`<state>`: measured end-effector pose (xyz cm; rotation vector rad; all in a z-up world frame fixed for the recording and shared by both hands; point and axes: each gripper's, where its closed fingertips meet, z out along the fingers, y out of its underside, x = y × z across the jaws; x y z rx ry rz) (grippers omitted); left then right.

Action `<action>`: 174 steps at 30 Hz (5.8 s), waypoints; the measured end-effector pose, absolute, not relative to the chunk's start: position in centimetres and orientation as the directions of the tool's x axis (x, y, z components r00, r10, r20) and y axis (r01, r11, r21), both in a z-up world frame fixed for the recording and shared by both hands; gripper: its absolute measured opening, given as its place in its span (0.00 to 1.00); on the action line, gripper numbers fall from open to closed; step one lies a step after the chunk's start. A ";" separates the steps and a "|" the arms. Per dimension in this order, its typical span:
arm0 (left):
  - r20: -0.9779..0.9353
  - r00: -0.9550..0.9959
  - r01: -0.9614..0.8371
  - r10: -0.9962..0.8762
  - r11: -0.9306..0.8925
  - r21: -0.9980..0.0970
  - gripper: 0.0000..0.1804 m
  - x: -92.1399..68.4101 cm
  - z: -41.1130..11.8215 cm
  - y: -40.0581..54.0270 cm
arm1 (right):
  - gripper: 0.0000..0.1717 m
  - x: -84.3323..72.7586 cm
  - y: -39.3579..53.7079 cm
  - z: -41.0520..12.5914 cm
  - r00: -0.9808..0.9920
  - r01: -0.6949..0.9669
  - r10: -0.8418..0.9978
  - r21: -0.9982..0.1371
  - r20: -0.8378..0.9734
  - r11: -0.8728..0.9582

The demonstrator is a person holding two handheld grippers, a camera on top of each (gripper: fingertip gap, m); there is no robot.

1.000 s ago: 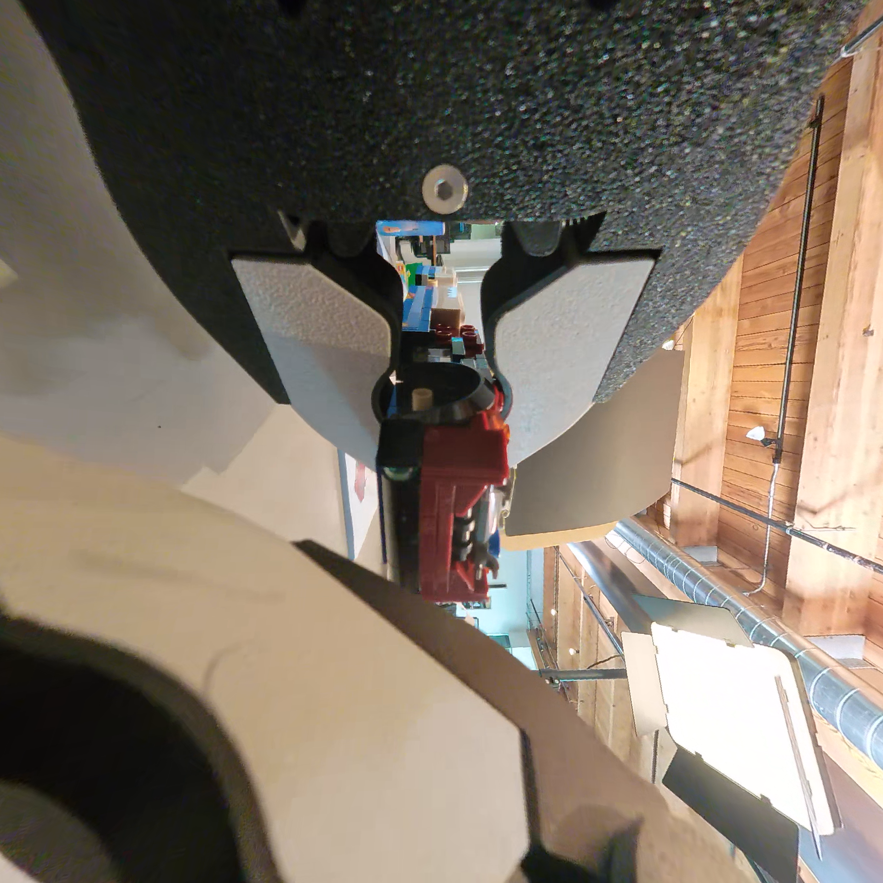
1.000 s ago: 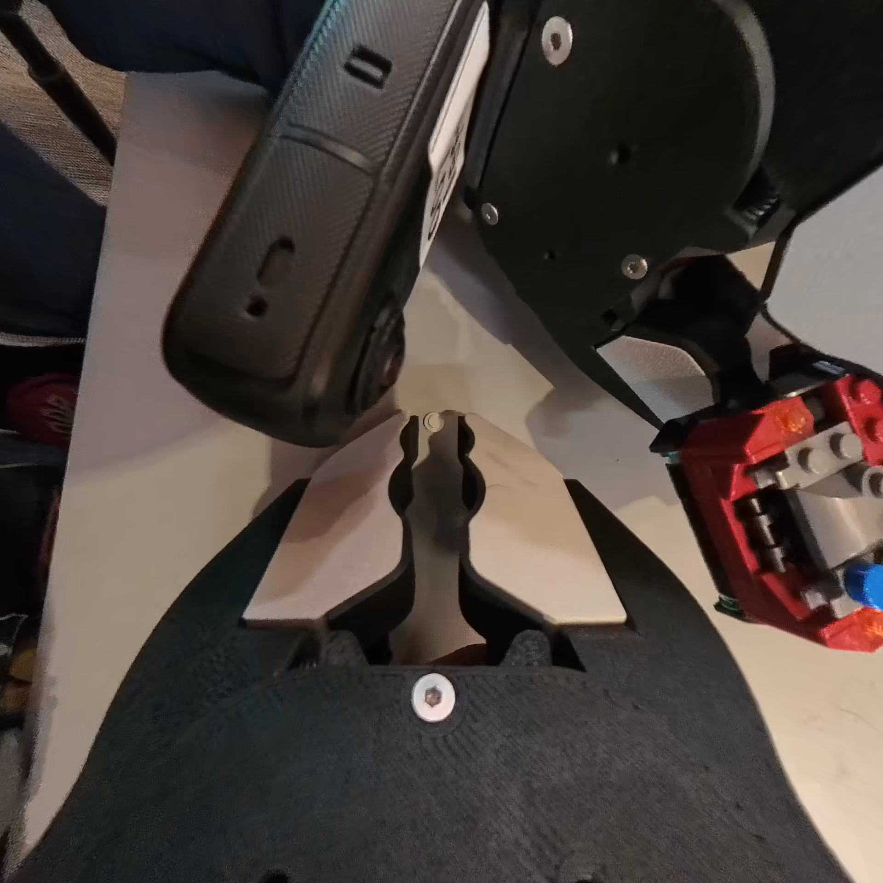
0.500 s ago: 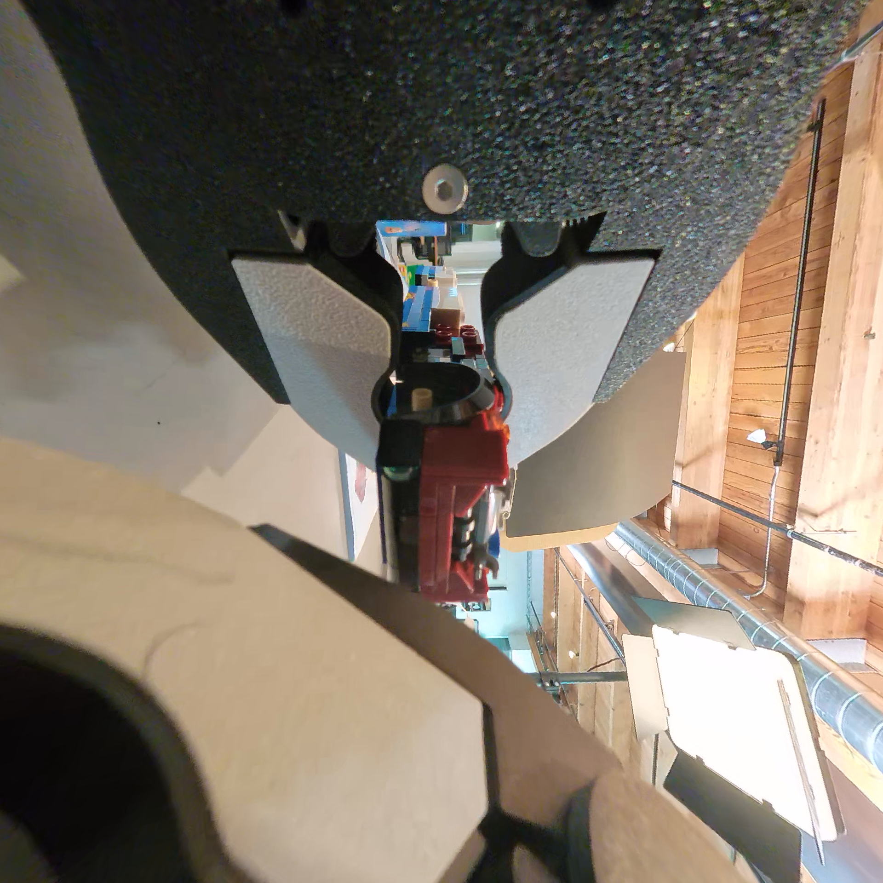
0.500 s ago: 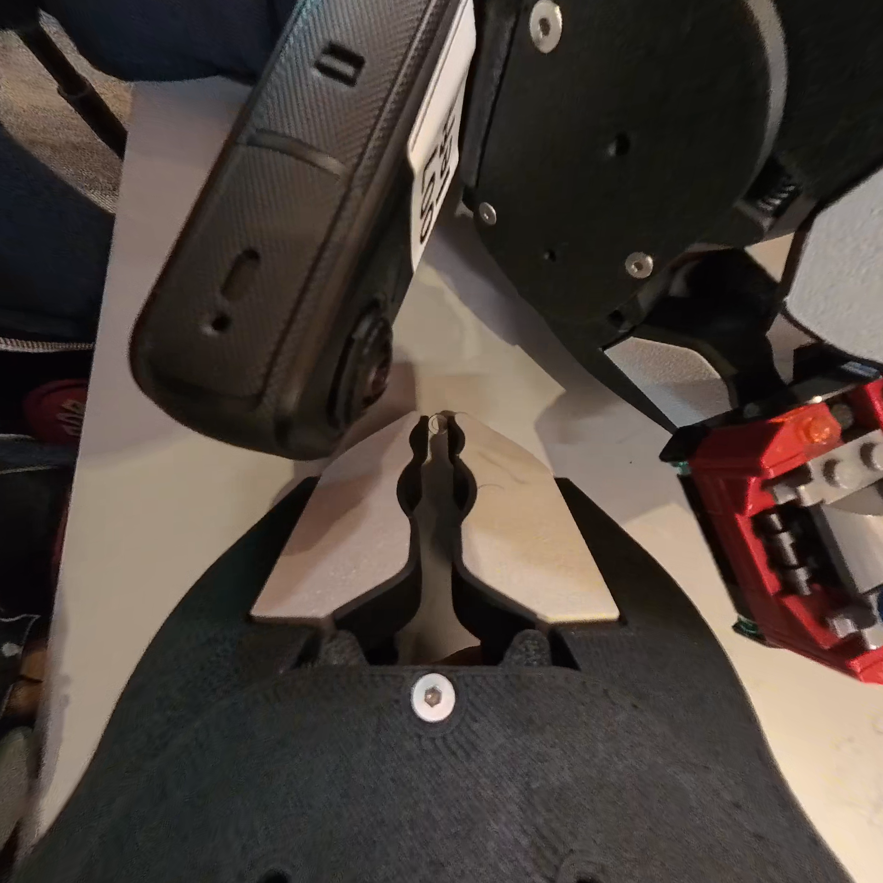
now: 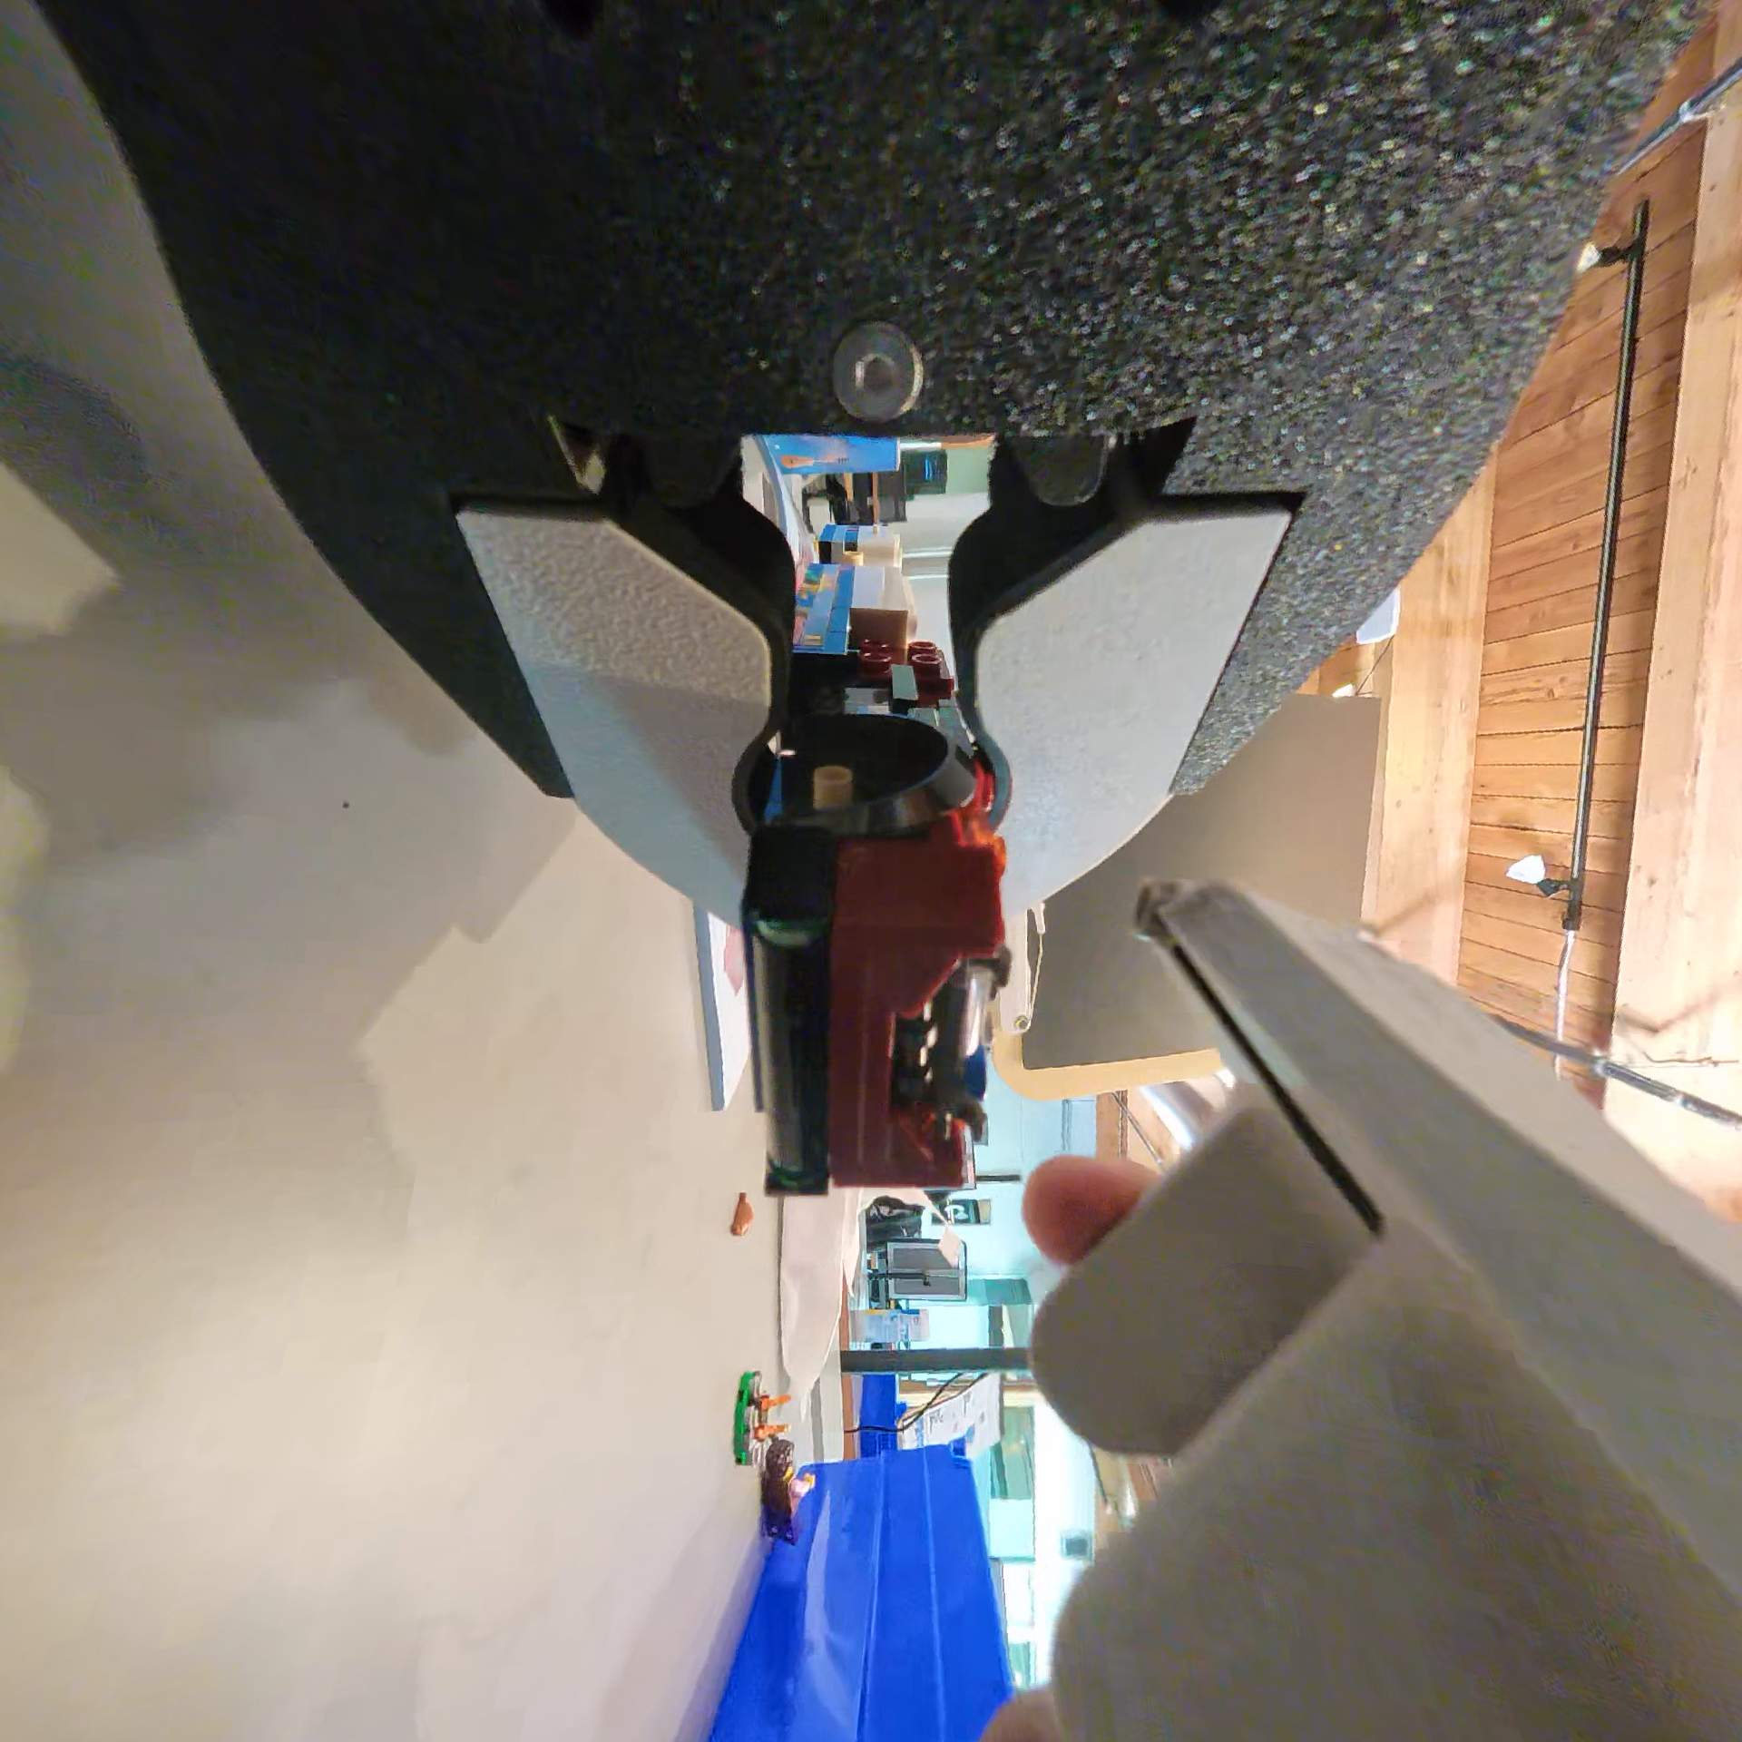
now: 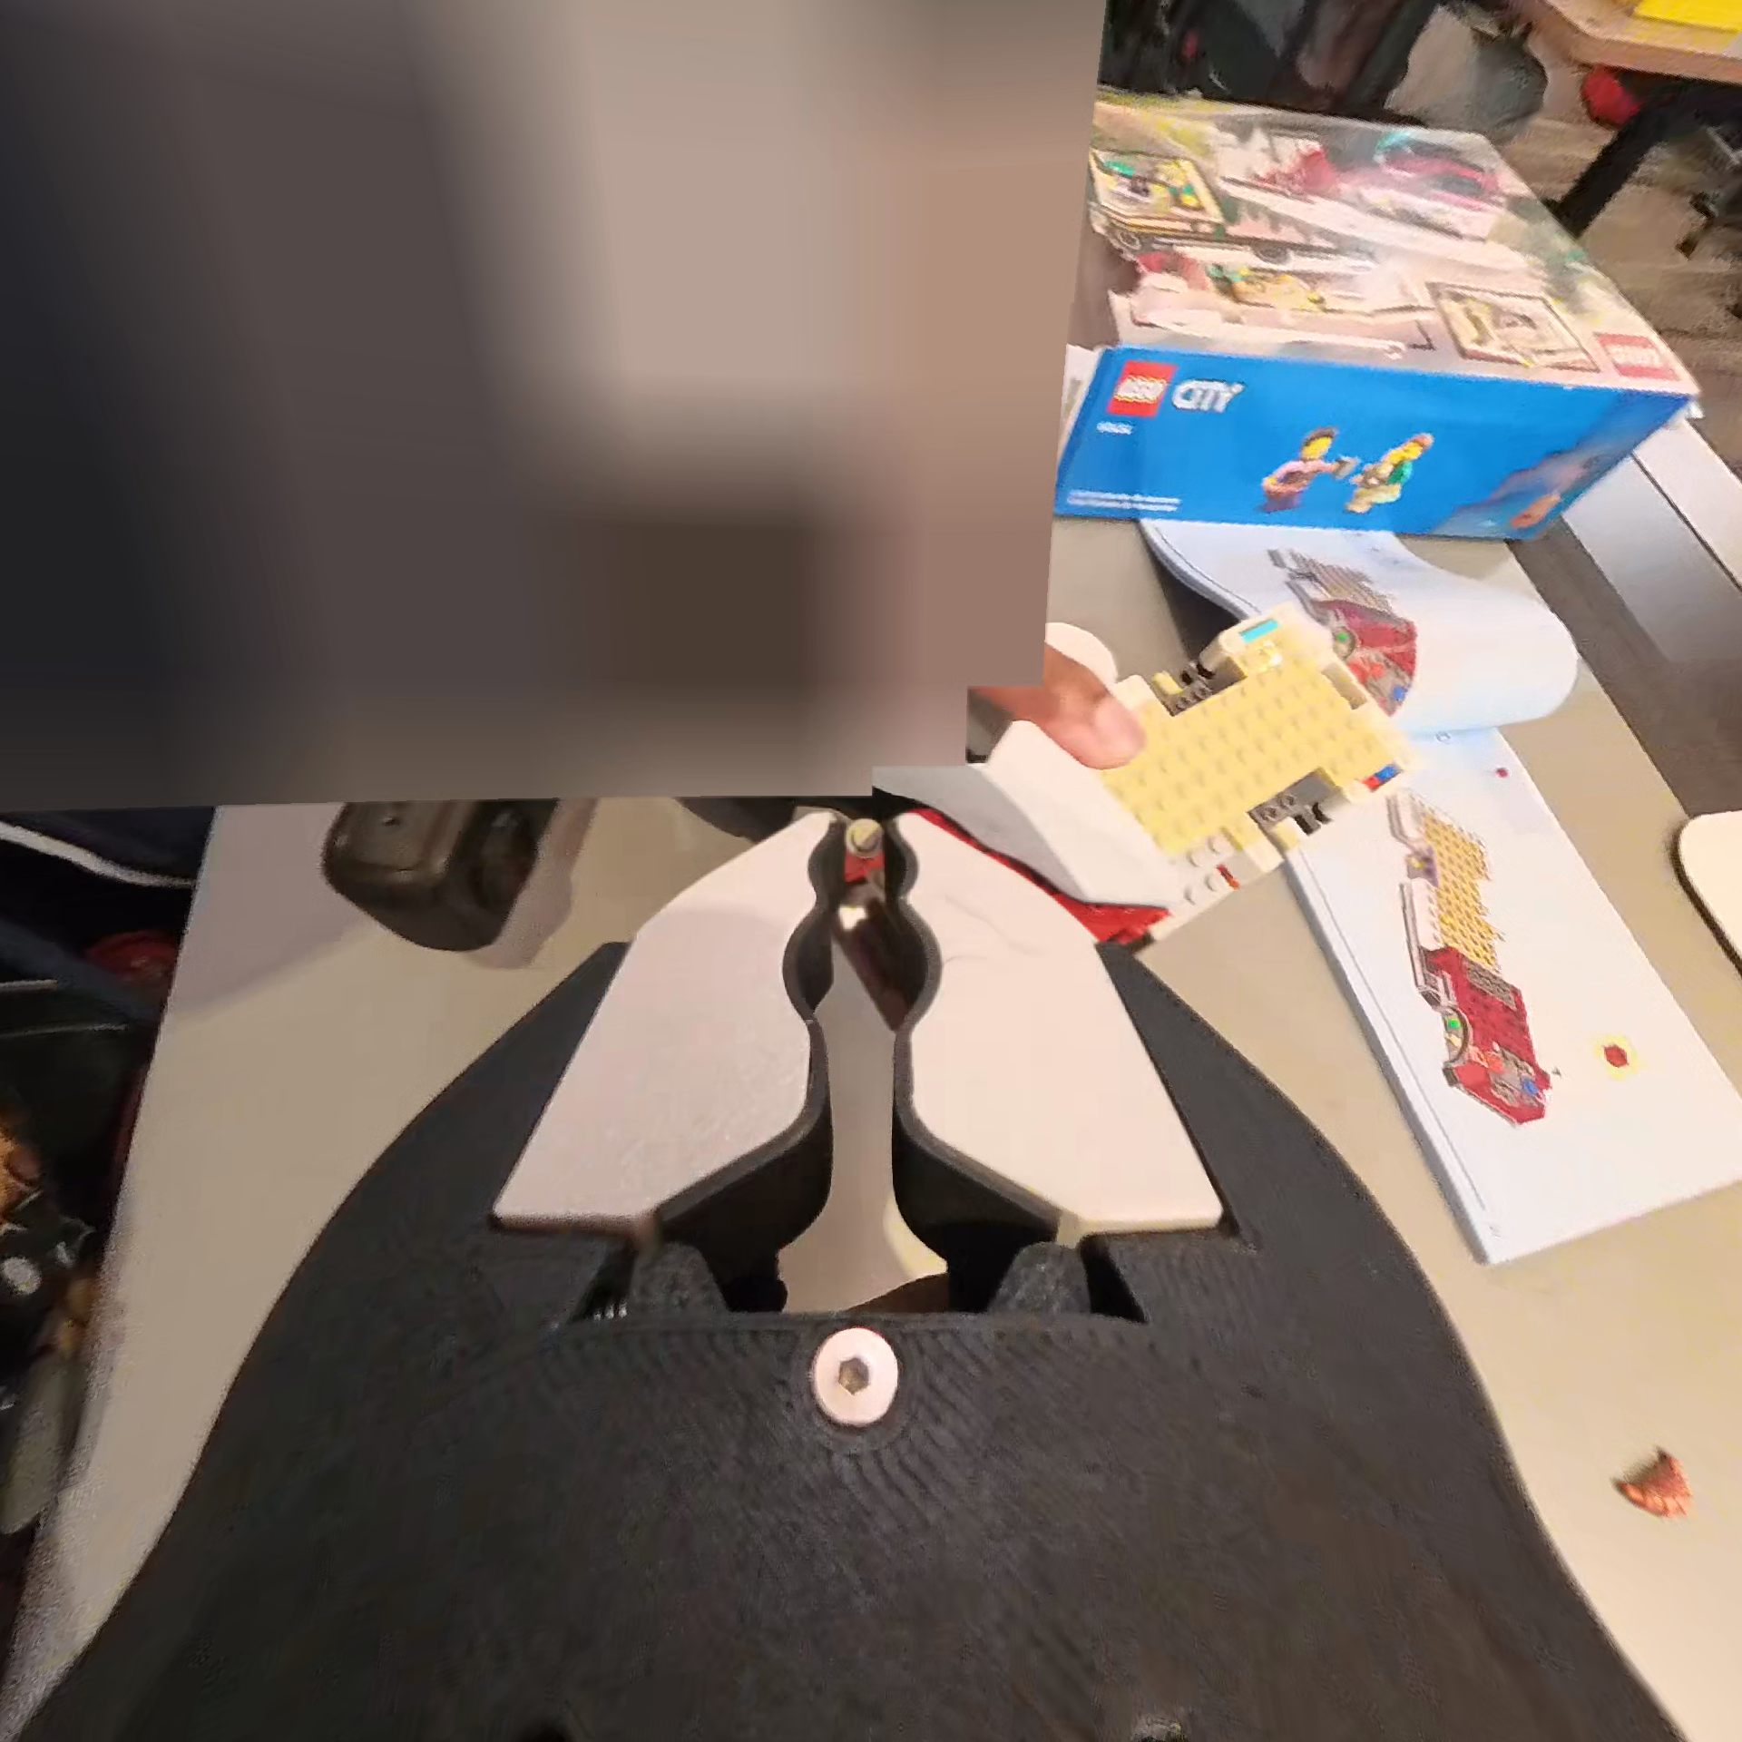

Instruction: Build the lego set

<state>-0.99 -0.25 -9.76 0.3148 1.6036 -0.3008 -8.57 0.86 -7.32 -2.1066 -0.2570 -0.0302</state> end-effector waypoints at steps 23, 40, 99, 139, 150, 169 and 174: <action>-0.997 -0.065 0.379 0.030 0.925 0.003 0.20 -0.4 -9.9 -0.9 | 0.11 -7.2 0.1 -8.0 0.970 0.233 0.180 -0.836 0.163 -0.497; -0.994 -0.107 0.223 -0.024 0.974 -0.047 0.20 1.5 -10.1 1.2 | 0.28 -5.1 1.3 -9.3 0.363 0.842 0.095 -0.283 0.927 -0.460; -0.988 -0.154 0.248 -0.028 0.967 -0.066 0.19 1.7 -11.2 0.6 | 0.20 -3.9 1.0 -10.4 0.197 0.900 0.192 -0.100 0.962 -0.424; -0.986 -0.167 0.250 -0.010 0.967 -0.053 0.19 1.7 -11.3 0.5 | 0.20 -4.3 0.8 -10.4 0.236 0.924 0.185 -0.162 0.954 -0.347; -0.984 -0.177 0.251 0.001 0.967 -0.044 0.19 1.4 -11.6 0.4 | 0.20 -4.7 1.1 -10.7 0.234 0.930 0.208 -0.156 0.950 -0.333; -0.989 -0.148 0.208 -0.025 0.977 -0.056 0.19 1.7 -10.7 1.2 | 0.29 -5.5 -1.5 -9.4 0.382 0.890 0.182 -0.307 0.906 -0.338; -0.991 -0.131 0.236 -0.014 0.971 -0.045 0.19 1.0 -10.5 0.9 | 0.20 -7.2 -5.6 -13.3 0.775 0.630 0.334 -0.615 0.537 -0.474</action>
